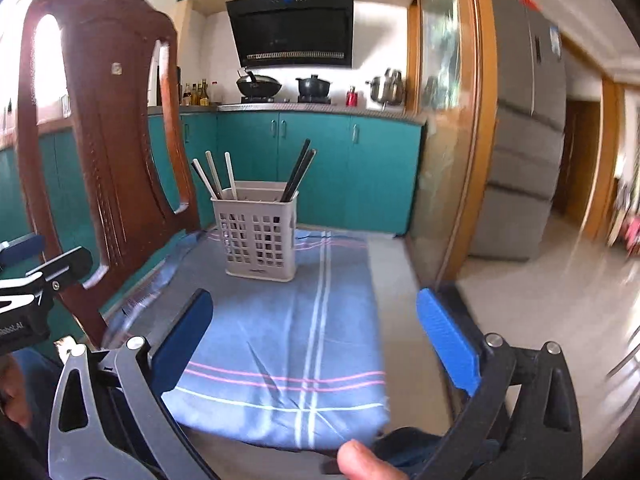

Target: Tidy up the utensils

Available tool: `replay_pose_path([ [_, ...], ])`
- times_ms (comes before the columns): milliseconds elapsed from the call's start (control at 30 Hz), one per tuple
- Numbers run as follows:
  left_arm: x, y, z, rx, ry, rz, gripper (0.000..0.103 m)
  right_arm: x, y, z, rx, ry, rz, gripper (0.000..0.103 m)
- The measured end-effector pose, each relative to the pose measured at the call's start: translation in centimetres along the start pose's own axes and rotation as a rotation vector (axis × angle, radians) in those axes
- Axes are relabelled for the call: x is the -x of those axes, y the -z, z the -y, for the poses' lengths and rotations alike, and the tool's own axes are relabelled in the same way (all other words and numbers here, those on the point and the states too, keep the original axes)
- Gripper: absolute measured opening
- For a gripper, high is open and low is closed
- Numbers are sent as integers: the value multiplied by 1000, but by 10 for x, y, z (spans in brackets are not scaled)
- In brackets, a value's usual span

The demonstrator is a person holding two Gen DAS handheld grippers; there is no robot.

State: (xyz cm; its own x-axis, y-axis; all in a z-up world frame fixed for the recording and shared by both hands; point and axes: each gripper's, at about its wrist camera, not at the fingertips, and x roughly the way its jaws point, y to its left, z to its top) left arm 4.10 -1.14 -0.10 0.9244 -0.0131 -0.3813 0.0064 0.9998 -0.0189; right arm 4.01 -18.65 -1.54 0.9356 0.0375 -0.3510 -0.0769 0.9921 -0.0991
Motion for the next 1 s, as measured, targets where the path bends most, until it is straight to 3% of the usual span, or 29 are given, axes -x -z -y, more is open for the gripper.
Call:
replay_pose_path([
  [367,27,2,2,-18,1,-1,99,37,-9,-1,3,3,31,100],
  [1000,33,1,0,-29,18,7,99,42,-12,-9,16,3,27,100],
])
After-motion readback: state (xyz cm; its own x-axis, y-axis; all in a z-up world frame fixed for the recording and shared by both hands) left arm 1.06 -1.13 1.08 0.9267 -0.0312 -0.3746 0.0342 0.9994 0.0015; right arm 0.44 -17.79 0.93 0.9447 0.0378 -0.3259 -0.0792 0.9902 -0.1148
